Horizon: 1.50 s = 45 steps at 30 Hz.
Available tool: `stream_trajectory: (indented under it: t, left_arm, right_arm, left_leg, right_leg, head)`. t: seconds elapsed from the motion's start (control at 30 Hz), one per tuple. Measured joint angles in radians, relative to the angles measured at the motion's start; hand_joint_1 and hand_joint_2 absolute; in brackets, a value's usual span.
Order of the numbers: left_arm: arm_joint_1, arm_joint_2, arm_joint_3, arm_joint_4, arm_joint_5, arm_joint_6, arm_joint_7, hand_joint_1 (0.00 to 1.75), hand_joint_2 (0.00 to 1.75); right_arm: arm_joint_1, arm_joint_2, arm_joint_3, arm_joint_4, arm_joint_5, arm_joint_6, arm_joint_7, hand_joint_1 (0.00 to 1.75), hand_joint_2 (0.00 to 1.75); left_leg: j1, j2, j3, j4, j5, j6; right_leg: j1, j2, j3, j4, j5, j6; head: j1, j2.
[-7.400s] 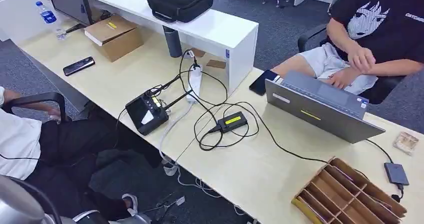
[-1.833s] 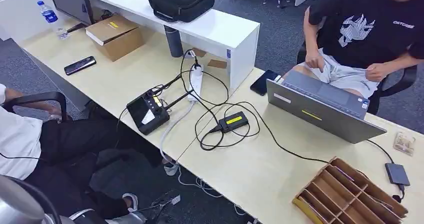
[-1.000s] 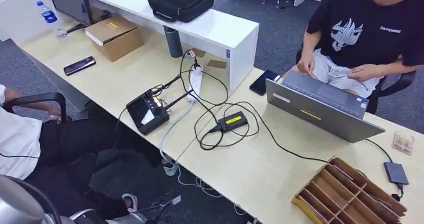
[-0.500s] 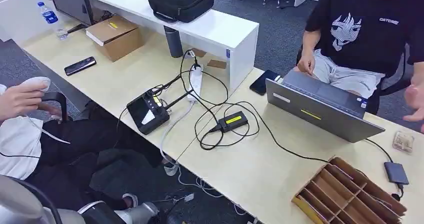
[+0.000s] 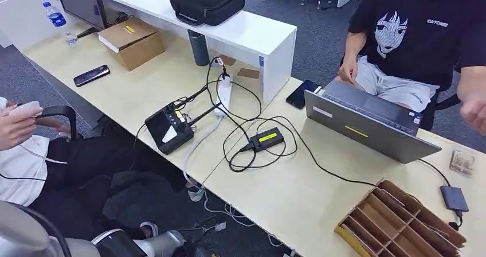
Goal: Pass the card to the sensor for recognition and then transmit it.
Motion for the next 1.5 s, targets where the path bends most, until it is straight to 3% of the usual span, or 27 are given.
stream_trajectory:
  t: [0.23,0.37,0.57,0.8,0.97,1.17,1.33,1.5]
  left_arm:
    - [0.011,0.000,0.000,0.000,0.011,0.001,-0.016,0.00,1.75]
    - [0.021,0.001,0.002,0.000,0.024,0.003,-0.034,0.00,1.75]
    - [0.050,0.005,0.010,0.000,0.045,0.013,-0.073,0.00,1.75]
    - [0.095,0.009,0.032,0.000,0.069,0.031,-0.113,0.00,1.75]
    - [0.103,0.010,0.046,0.000,0.077,0.033,-0.119,0.00,1.75]
    - [0.106,0.010,0.061,0.000,0.087,0.037,-0.124,0.00,1.75]
    - [0.110,0.010,0.071,0.000,0.097,0.046,-0.126,0.00,1.75]
    - [0.110,0.009,0.079,0.000,0.096,0.047,-0.126,0.00,1.75]
  right_arm:
    - [0.059,0.010,-0.003,-0.016,-0.108,0.064,-0.059,0.00,1.75]
    - [0.114,0.009,-0.048,-0.073,-0.303,0.146,-0.118,0.00,1.75]
    - [0.270,-0.041,-0.120,-0.277,-0.524,0.183,-0.199,0.00,1.75]
    - [0.564,-0.166,-0.246,-0.629,-0.611,0.101,-0.320,0.00,1.75]
    - [0.732,-0.216,-0.328,-0.794,-0.604,0.096,-0.399,0.00,1.75]
    - [0.852,-0.233,-0.379,-0.904,-0.572,0.092,-0.452,0.00,1.75]
    - [0.941,-0.233,-0.417,-0.968,-0.526,0.023,-0.447,0.00,1.75]
    - [0.993,-0.233,-0.487,-0.975,-0.642,0.030,-0.441,0.00,1.75]
  left_leg:
    - [0.000,0.000,0.000,0.000,0.000,0.000]
    - [0.000,0.000,0.000,0.000,0.000,0.000]
    - [0.000,-0.002,-0.001,0.000,-0.001,0.000]
    - [0.000,-0.003,-0.003,0.000,-0.003,0.003]
    - [0.000,-0.003,-0.003,0.000,-0.003,0.003]
    - [0.000,-0.002,-0.002,0.000,-0.003,0.003]
    - [0.000,-0.002,-0.003,0.000,-0.003,0.002]
    - [0.000,-0.002,-0.003,0.000,-0.003,0.003]
  right_leg:
    - [0.000,0.000,0.000,0.000,0.000,0.000]
    - [0.000,0.000,0.000,0.000,0.000,0.000]
    - [0.000,-0.001,-0.001,-0.001,0.000,0.000]
    - [0.000,-0.003,-0.001,-0.003,-0.001,0.001]
    - [0.000,-0.003,-0.001,-0.003,-0.001,0.002]
    - [0.000,-0.003,-0.001,-0.003,-0.002,0.002]
    - [0.000,-0.003,-0.001,-0.003,-0.002,0.002]
    - [0.000,-0.003,-0.001,-0.003,-0.002,0.002]
  head:
    - [0.000,0.000]
    - [0.000,0.000]
    - [0.000,0.000]
    - [0.000,0.000]
    - [0.000,0.000]
    - [0.000,0.000]
    - [0.000,0.000]
    - [0.000,0.000]
